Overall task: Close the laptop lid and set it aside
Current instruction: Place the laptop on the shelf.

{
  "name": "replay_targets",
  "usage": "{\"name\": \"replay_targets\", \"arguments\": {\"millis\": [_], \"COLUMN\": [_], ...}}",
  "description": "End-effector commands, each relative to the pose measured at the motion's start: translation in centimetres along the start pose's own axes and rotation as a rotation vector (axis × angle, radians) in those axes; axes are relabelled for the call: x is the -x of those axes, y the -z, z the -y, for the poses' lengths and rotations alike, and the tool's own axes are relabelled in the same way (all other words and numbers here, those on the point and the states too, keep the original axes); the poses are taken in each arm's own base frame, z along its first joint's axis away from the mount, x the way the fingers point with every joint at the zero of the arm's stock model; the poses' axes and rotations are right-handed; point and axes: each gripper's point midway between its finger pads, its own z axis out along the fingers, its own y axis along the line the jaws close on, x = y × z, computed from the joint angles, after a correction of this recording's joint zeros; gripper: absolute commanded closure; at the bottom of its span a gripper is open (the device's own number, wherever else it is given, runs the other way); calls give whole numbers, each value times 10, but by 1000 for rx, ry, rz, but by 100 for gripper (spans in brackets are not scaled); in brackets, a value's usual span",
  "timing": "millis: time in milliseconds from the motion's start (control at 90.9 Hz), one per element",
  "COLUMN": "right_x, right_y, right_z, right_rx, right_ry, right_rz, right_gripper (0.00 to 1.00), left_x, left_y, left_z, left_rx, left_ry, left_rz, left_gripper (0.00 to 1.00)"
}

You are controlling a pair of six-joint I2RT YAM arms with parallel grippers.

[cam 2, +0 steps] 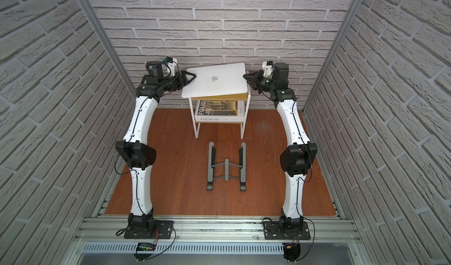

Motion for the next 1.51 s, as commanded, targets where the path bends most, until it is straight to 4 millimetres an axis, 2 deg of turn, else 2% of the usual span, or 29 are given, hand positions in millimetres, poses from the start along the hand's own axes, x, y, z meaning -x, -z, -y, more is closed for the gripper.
{"name": "replay_targets", "arguments": {"millis": [0,264,330,484,770,1122,1364,1496], "right_x": [5,11,13,10,4,-3,-5,-3], "right_y": [14,19,19,11,-1,1,11,19], "right_z": [-52,-37,-33,-21,7,14,12,11], "right_rx": [122,90,87,73,30,-1,-43,-84], "right_ry": [191,185,185,168,154,149,159,182], "right_rz": [18,13,11,-17,-50,-74,-55,-32], "right_gripper": [90,91,91,89,78,72,60,57], "left_x": [-25,-33,-34,-36,-38,-23,-23,-19], "left_y": [-8,-8,-6,-3,5,9,3,2], "left_z": [2,1,1,-3,-5,-18,-29,-32], "left_rx": [1,-3,3,28,55,78,100,112], "left_ry": [-5,1,-5,-17,-30,-43,-62,-82], "left_rz": [-83,-115,-120,-123,-124,-73,-69,-55], "left_gripper": [29,13,12,12,14,16,22,22]}}
